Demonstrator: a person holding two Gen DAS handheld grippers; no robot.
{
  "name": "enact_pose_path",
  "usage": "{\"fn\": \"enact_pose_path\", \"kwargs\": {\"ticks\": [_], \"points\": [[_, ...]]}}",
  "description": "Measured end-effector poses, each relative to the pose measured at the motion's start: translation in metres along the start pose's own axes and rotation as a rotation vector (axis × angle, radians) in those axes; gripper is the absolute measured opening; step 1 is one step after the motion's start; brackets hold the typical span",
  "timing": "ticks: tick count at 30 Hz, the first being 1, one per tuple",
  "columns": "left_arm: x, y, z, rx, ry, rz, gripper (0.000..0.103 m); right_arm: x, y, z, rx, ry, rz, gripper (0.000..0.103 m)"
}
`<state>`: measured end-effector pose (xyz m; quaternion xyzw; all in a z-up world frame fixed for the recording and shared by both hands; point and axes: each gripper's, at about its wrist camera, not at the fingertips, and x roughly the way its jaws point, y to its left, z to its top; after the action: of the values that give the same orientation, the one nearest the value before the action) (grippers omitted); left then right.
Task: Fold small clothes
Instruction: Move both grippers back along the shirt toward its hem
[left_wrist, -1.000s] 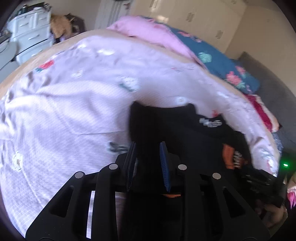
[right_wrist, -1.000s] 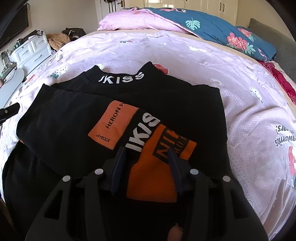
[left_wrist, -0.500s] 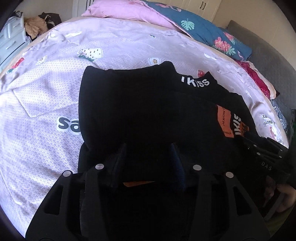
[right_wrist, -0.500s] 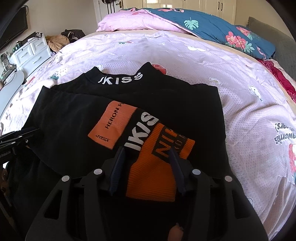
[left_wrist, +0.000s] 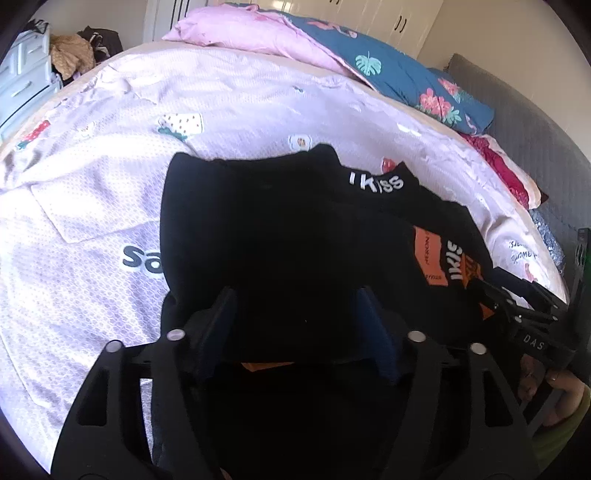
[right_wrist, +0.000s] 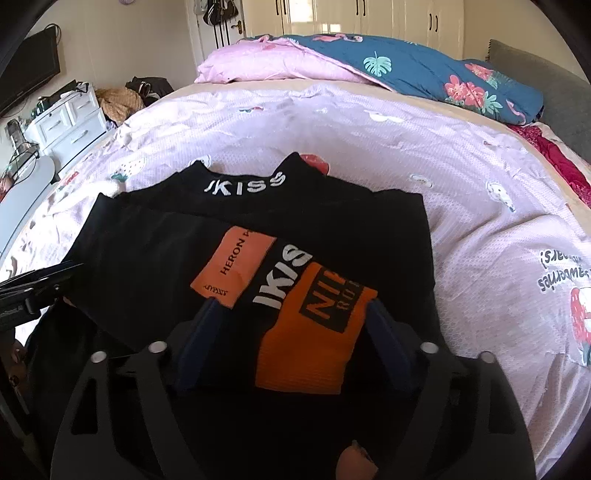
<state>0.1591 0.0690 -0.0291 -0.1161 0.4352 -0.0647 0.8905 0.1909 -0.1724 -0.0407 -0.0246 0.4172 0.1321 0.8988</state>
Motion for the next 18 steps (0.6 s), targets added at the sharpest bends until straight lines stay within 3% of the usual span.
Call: {"fn": "enact_pose_path", "kwargs": {"ticks": [5,7,13,18], "points": [[-0.004,-0.001,0.003,-0.005,-0.018,-0.001,0.077,-0.008,-0.001,0.003,0.016,-0.035,0.018,0.094],[-0.007,-0.002,0.004,-0.001,-0.032,0.010,0.094,-0.011,-0.002,0.004,0.024,-0.046,0.020,0.096],[-0.012,-0.007,0.007,0.025,-0.069,0.068,0.094,-0.017,-0.003,0.007,0.026,-0.072,0.010,0.098],[-0.017,-0.008,0.007,0.024,-0.076,0.063,0.094,-0.025,-0.003,0.008,0.028,-0.098,0.010,0.099]]}}
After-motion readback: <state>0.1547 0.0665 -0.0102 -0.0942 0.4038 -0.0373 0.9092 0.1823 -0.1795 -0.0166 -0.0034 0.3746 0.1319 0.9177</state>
